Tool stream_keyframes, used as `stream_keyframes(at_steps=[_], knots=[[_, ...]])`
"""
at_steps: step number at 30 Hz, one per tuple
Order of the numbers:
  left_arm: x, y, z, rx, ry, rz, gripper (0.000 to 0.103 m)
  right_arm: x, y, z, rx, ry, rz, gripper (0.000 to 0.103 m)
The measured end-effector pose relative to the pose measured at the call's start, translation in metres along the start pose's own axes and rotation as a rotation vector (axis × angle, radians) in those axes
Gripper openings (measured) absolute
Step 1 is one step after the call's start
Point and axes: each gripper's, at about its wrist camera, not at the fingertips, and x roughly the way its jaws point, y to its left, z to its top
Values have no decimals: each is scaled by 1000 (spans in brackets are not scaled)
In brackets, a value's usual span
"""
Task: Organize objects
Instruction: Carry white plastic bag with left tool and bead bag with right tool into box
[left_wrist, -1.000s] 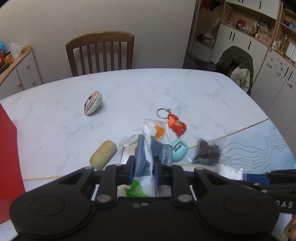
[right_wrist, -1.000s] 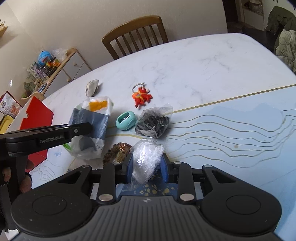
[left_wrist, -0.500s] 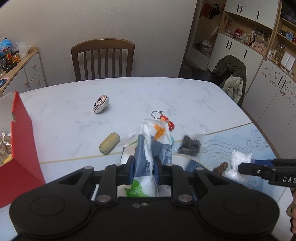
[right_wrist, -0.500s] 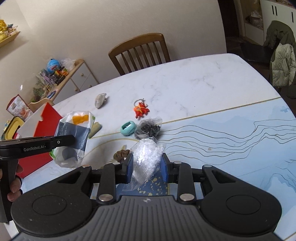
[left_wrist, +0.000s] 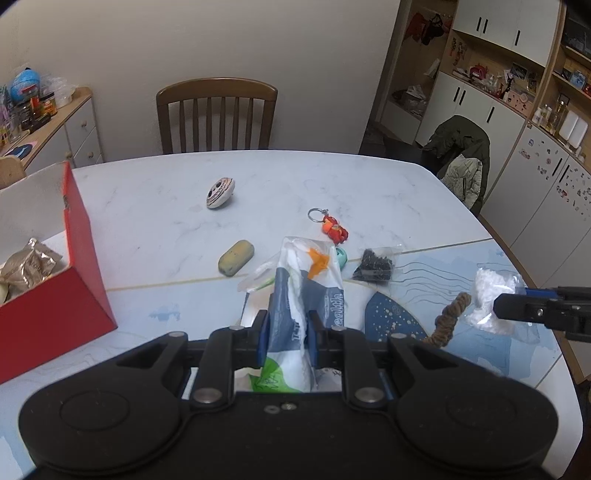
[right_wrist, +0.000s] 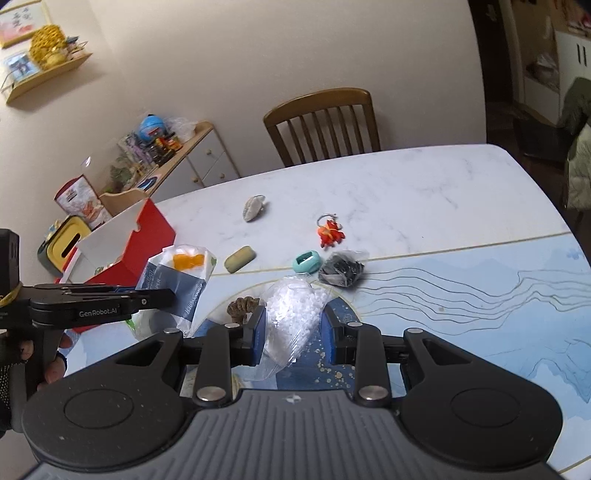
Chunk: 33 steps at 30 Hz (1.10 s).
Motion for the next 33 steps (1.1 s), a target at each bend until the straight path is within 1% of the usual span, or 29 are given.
stream_keyframes(at_steps=[1, 3, 5, 6, 9, 11, 14, 16, 22, 28, 33], knots=[[-2, 0, -1, -2, -2, 0, 19, 2, 3, -2, -23, 14, -12, 29], [-4, 1, -4, -5, -4, -1, 19, 17, 6, -10, -72, 88, -74, 29], [-5, 2, -6, -6, -4, 2, 19, 30, -1, -21, -46, 170, -82, 29], [-6, 2, -6, -8, -4, 2, 19, 34, -5, -27, -35, 195, -82, 29], [-7, 3, -8, -14, -3, 5, 19, 41, -12, -42, -43, 242, -113, 29], [-8, 4, -10, -14, 0, 9, 19, 42, -16, -50, -33, 264, -109, 29], [-10, 8, -13, -22, 1, 15, 19, 36, -15, -53, -34, 264, -101, 29], [-14, 10, -14, -29, 1, 19, 19, 31, -13, -50, -36, 254, -91, 29], [-29, 22, -13, -55, -12, 24, 19, 24, 13, -22, -75, 220, -40, 29], [-53, 49, -3, -53, -39, 46, 19, 31, 61, 10, -148, 192, 12, 29], [-71, 89, 7, -65, -53, 74, 19, 52, 111, 35, -172, 175, 63, 29]])
